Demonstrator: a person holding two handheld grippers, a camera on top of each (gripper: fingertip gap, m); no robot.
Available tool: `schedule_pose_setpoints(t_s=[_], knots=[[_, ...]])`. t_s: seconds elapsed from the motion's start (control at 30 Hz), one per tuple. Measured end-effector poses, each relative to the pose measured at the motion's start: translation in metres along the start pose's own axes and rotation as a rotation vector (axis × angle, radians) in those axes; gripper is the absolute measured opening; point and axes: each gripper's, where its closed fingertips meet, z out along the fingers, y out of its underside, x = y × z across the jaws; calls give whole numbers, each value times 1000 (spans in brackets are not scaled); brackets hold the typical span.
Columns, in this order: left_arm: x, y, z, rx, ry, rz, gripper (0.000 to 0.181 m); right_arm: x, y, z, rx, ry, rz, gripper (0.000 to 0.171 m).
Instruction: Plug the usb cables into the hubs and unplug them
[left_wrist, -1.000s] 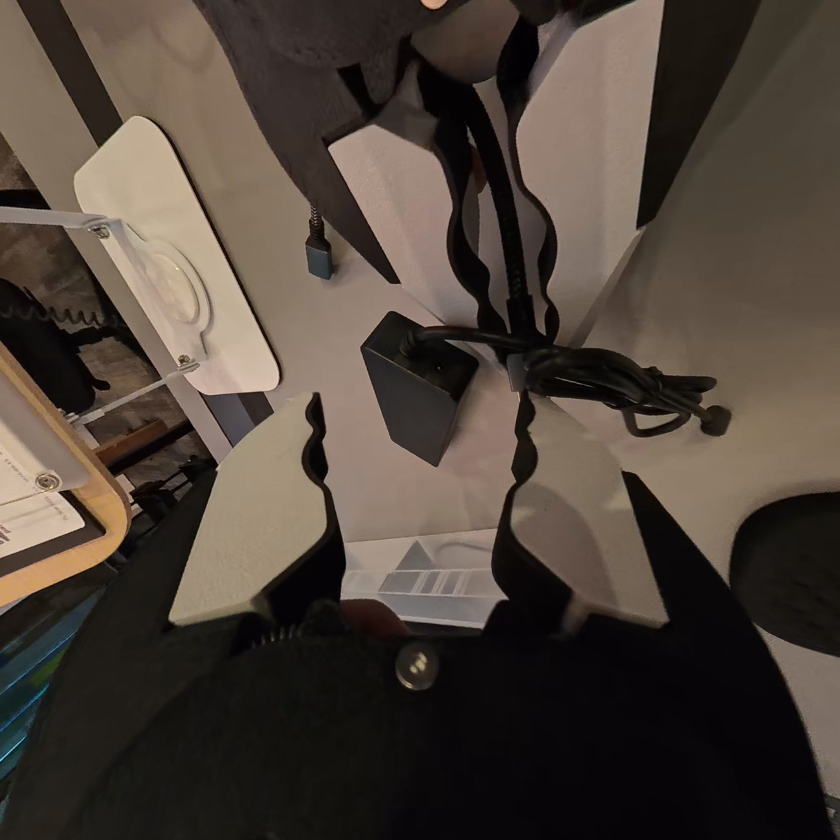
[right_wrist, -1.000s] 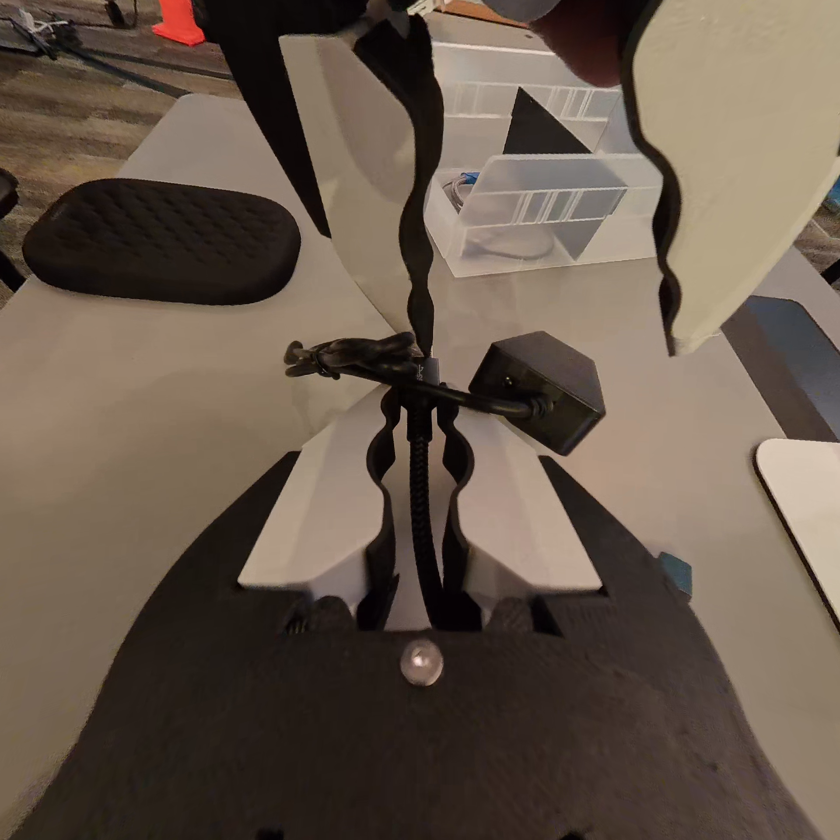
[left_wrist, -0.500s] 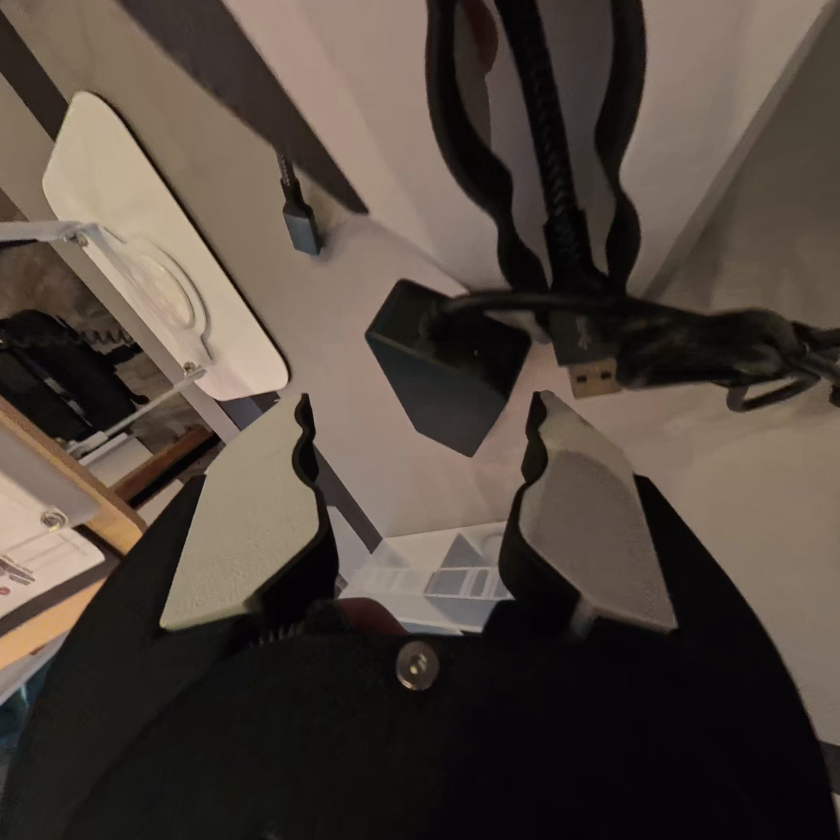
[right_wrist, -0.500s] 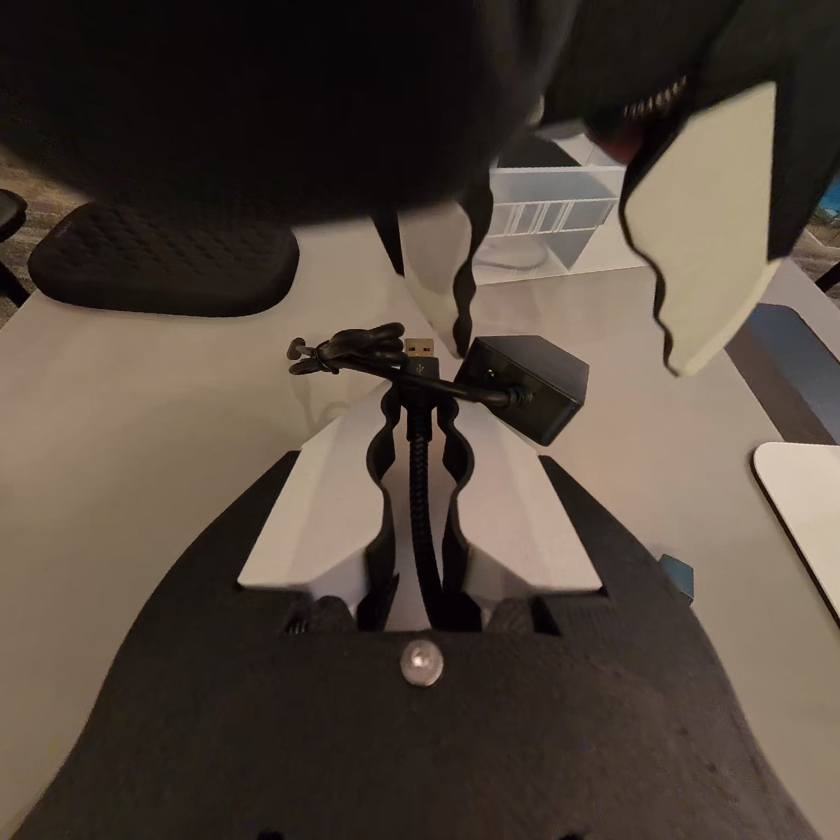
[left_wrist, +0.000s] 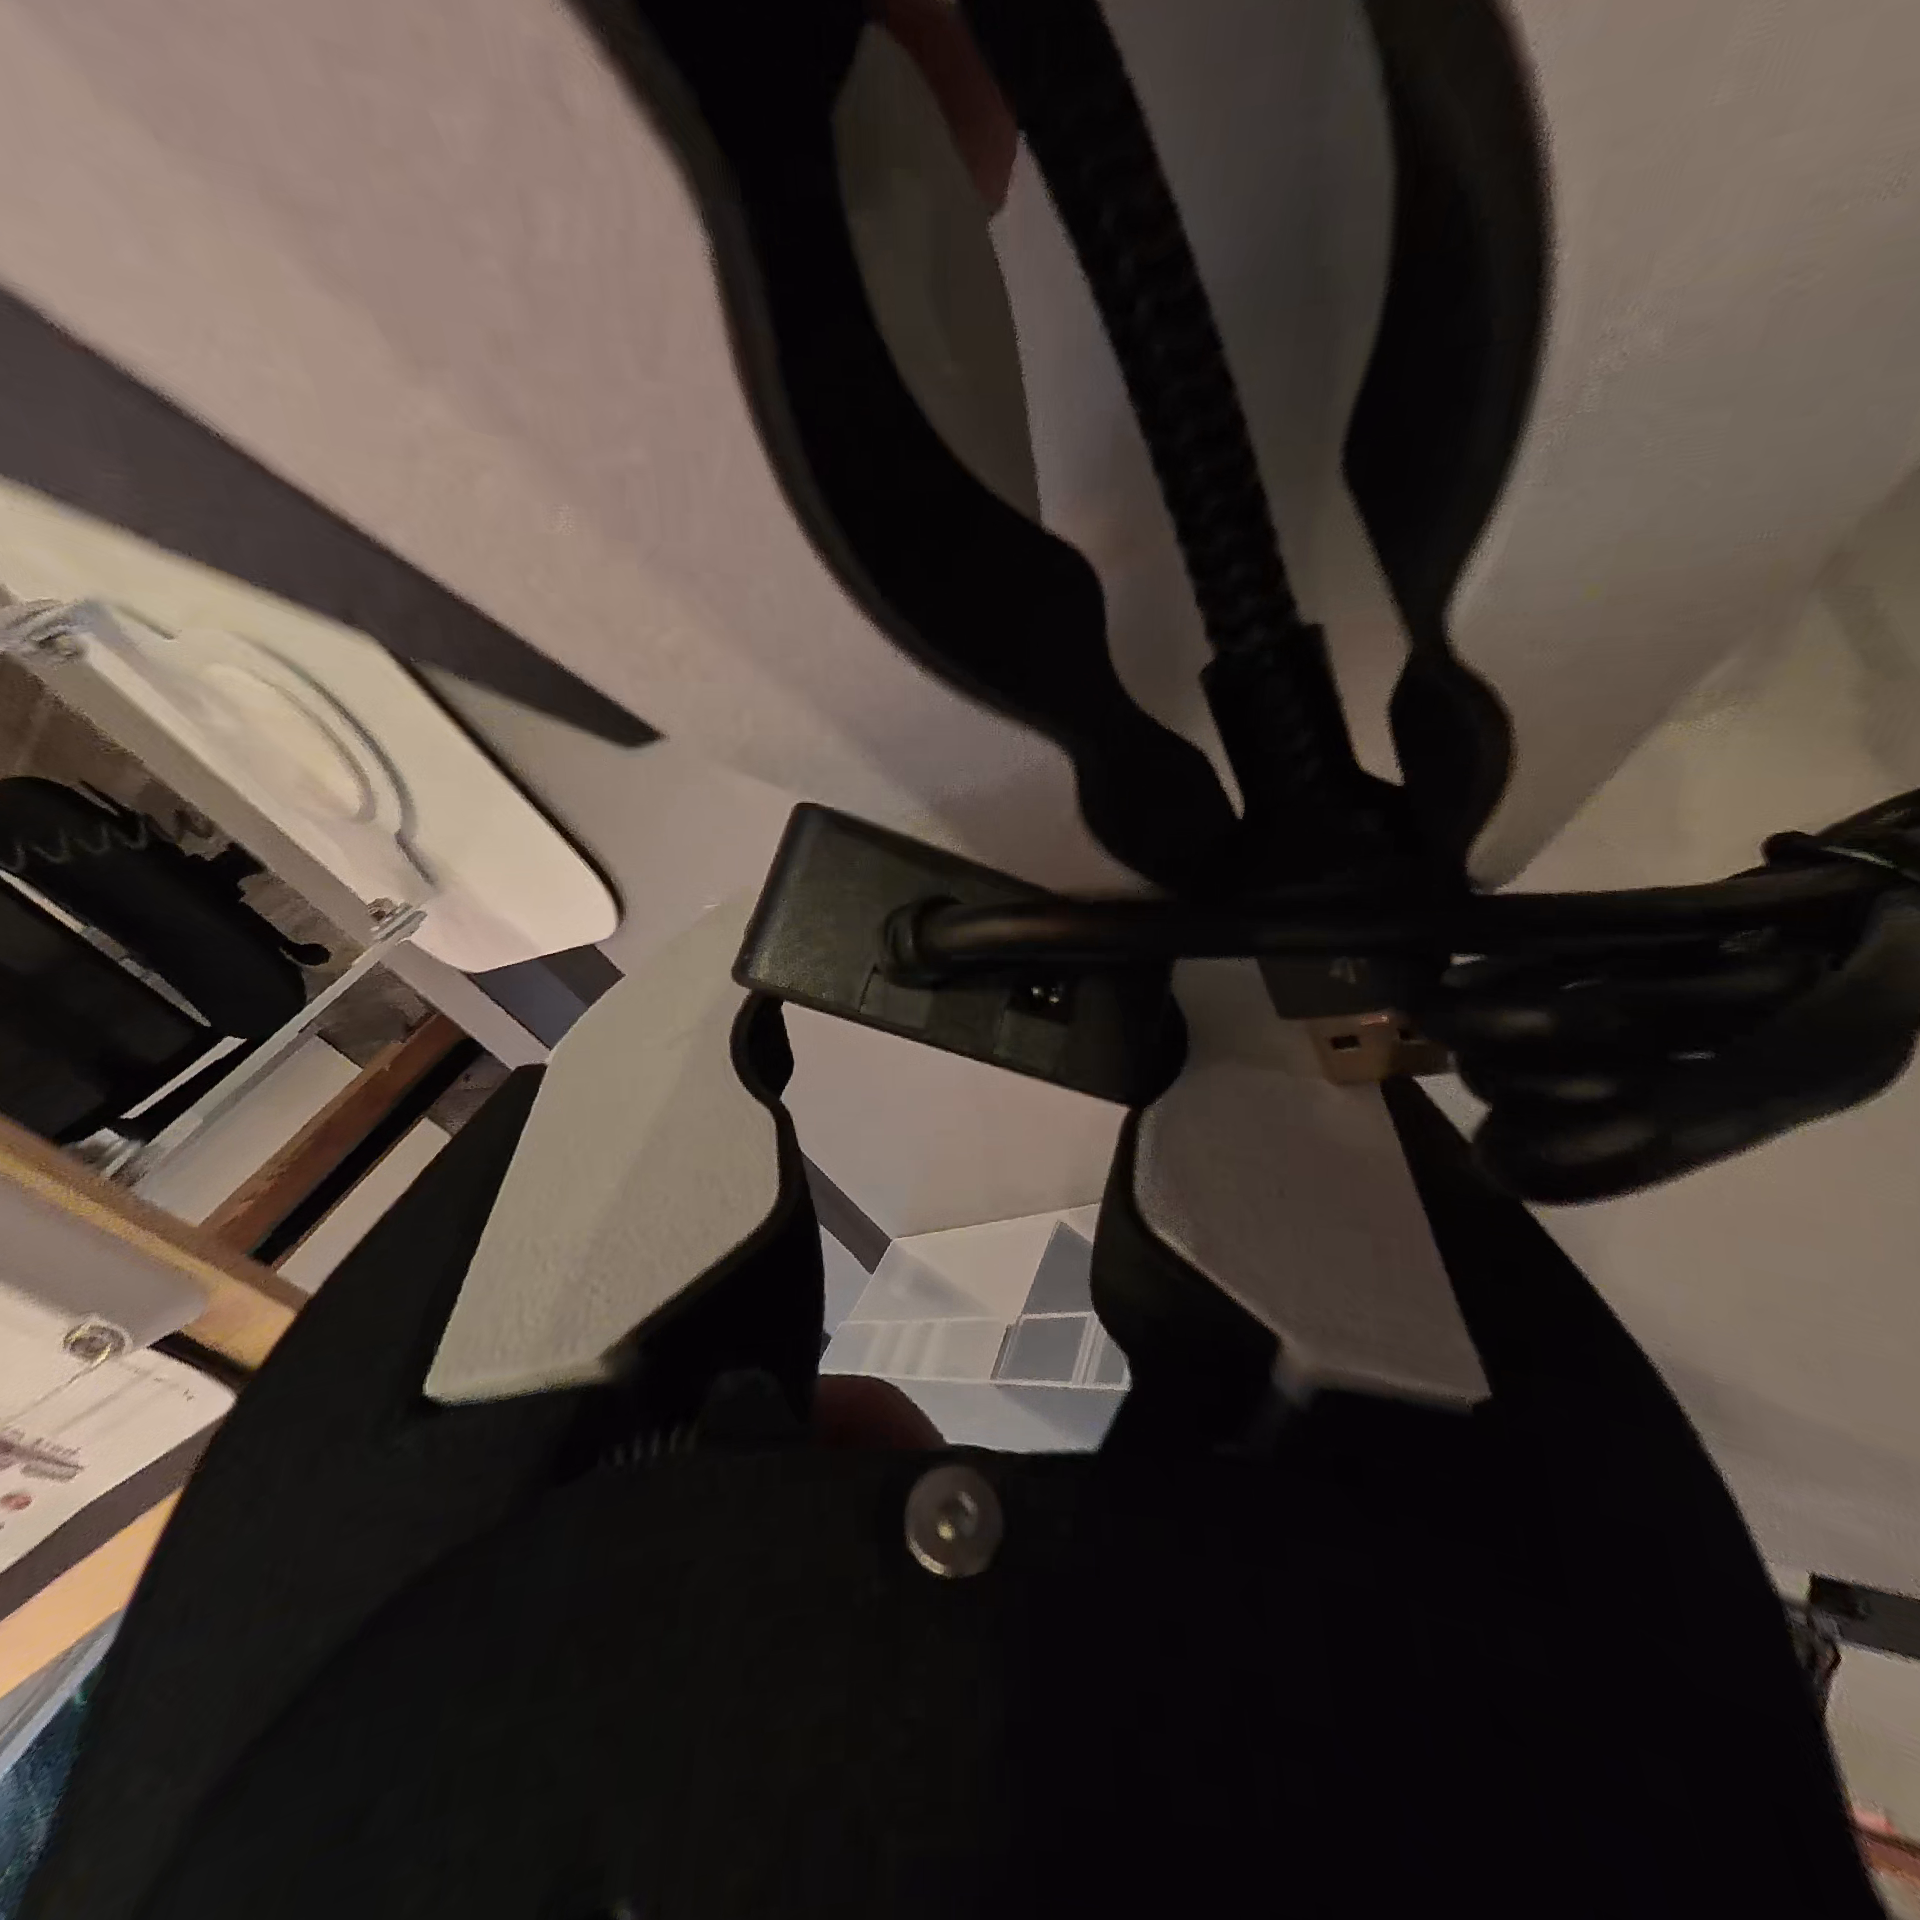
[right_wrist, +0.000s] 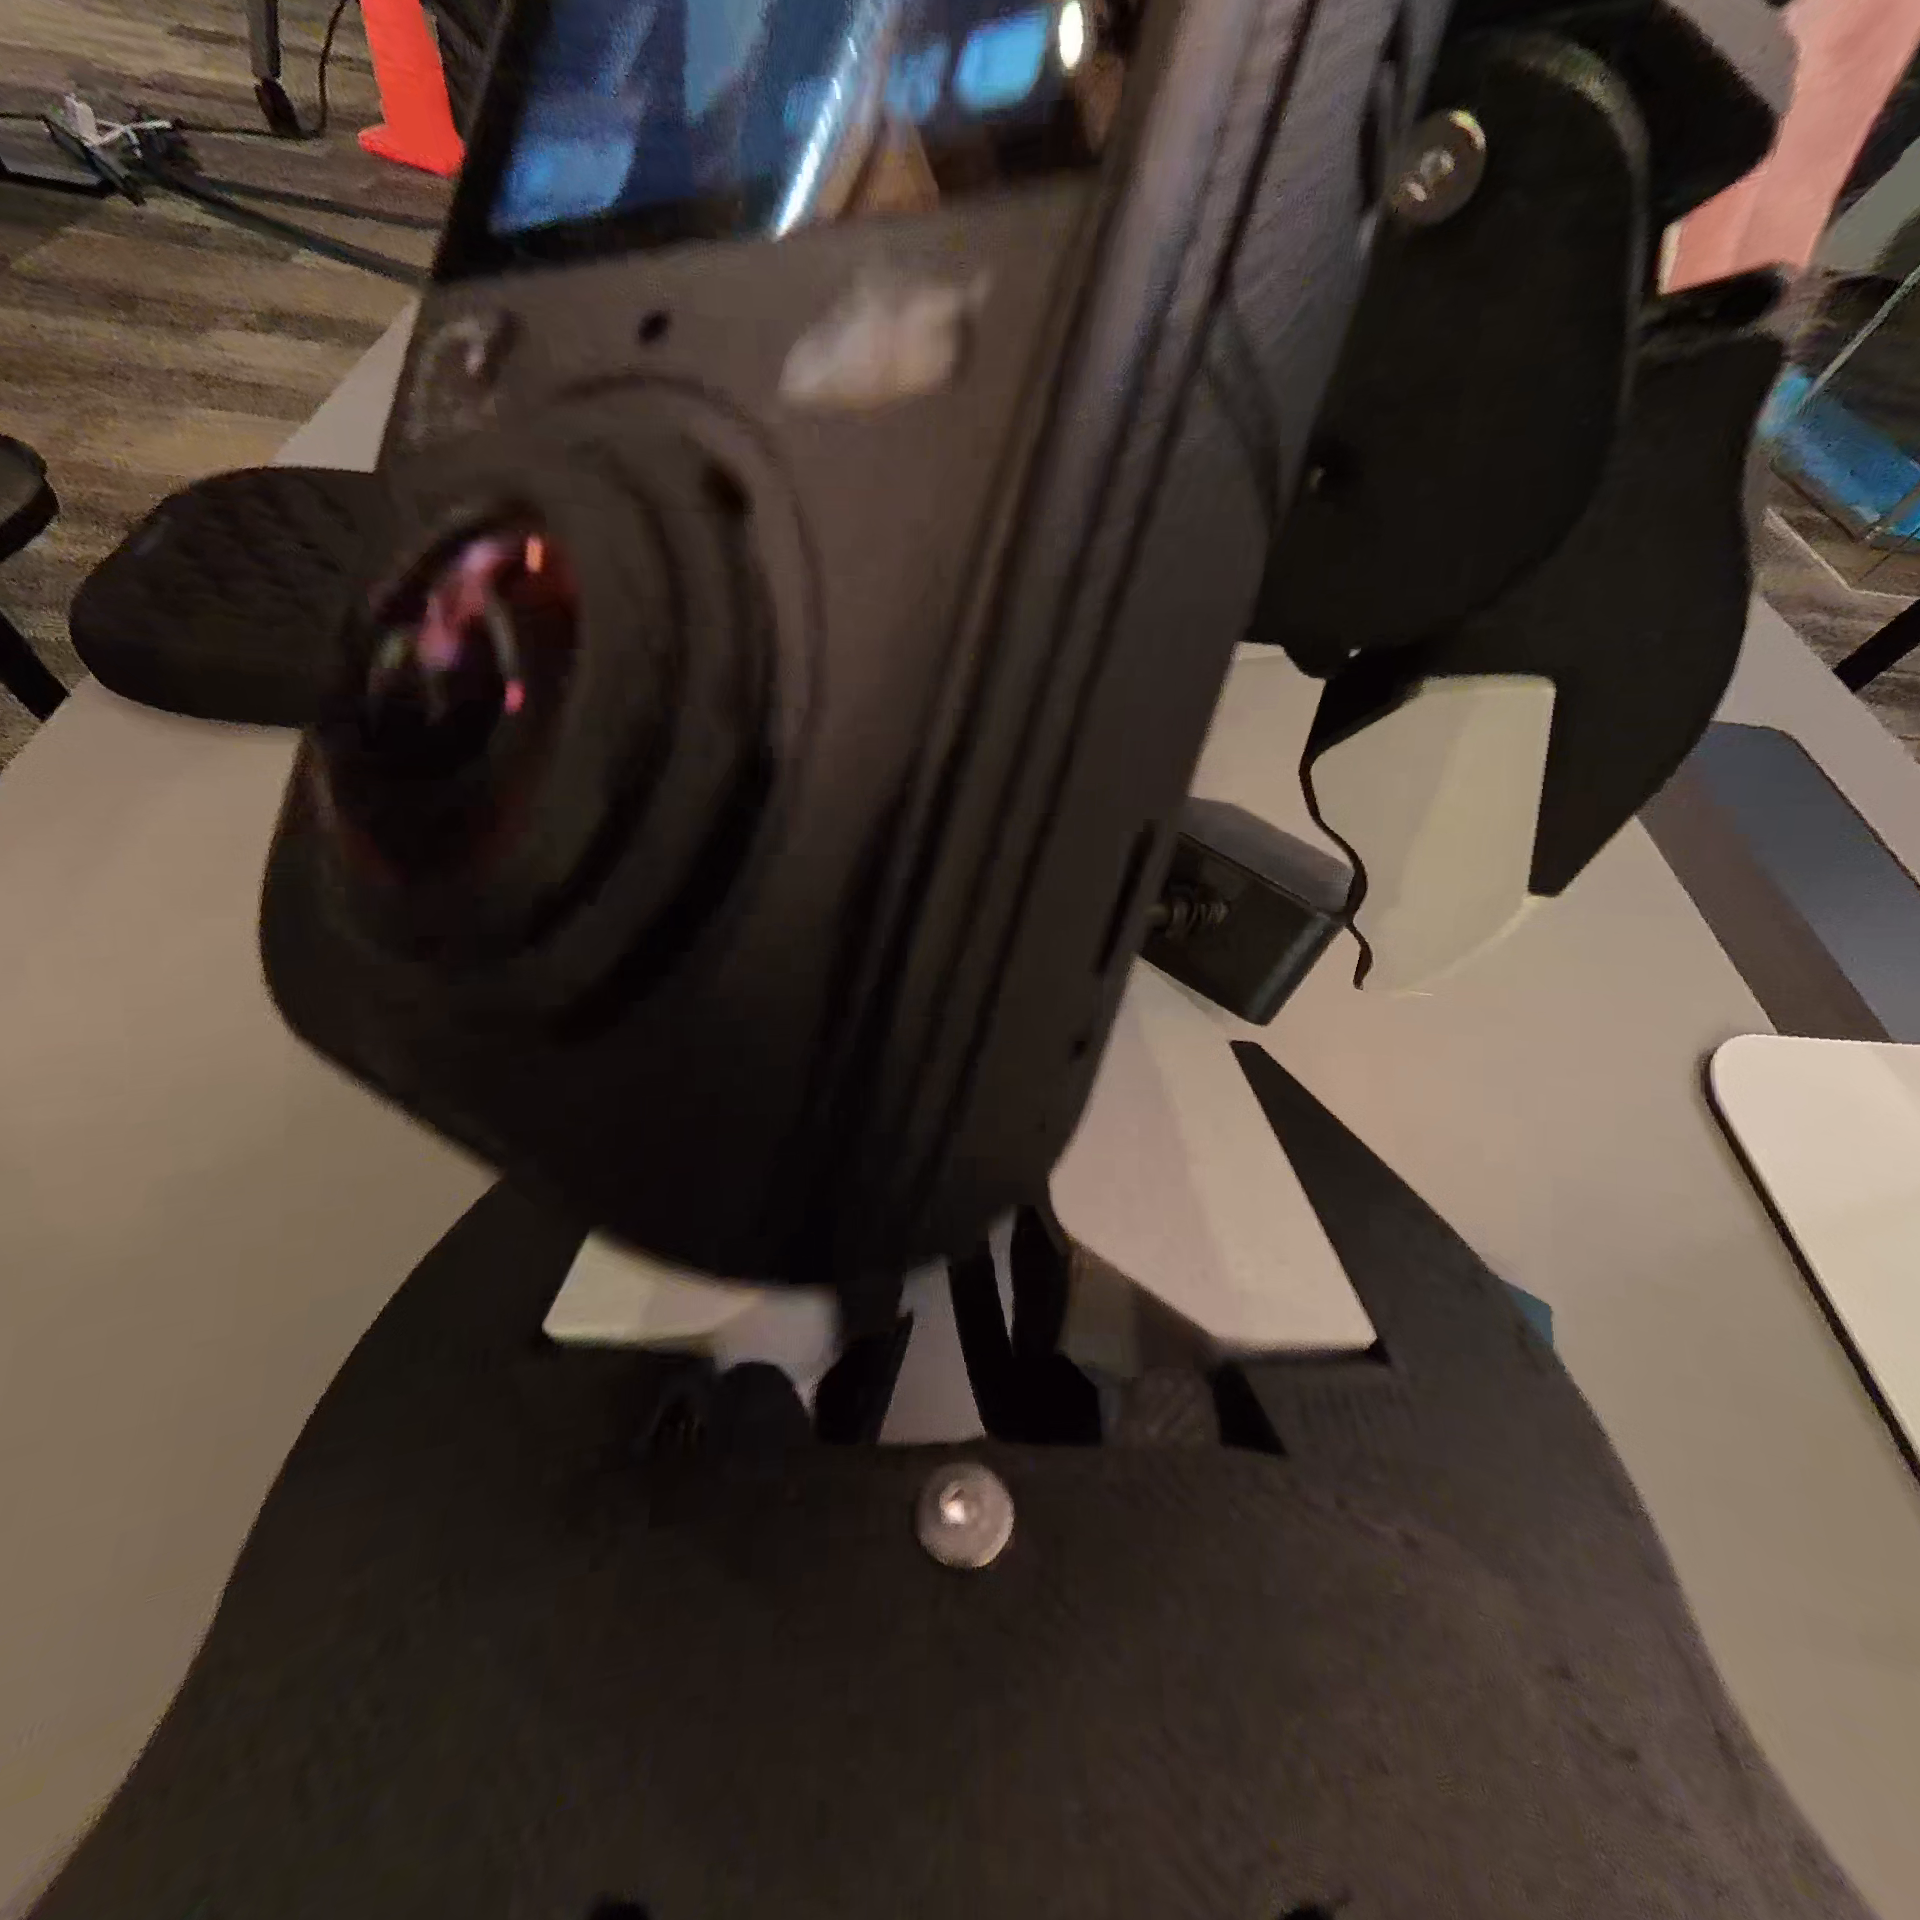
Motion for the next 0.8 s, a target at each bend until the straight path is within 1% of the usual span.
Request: schedule_pose_setpoints(t_s=[0.03,0.13,0.3,0.4,0.5,0.6,0.73,0.8], knots=[[-4,-1,-4,24,-20,-16,63,1,-4,-3,12,2,1,11],[-17,-4,-23,140,-65,-132,64,7,-20,-16,65,18,8,13],[-40,-9,-67,418,-136,-381,63,24,-45,-45,180,57,55,14],[-43,-17,-85,599,-153,-515,63,24,-58,-56,223,63,48,14],[-37,-21,-88,701,-132,-588,63,17,-69,-61,261,26,59,14],[-25,-25,-81,783,-98,-665,63,21,-72,-66,281,30,91,13],[-8,-32,-66,812,-91,-699,64,23,-57,-55,224,45,99,13],[-4,-38,-63,808,-104,-672,64,19,-51,-46,196,37,86,13]])
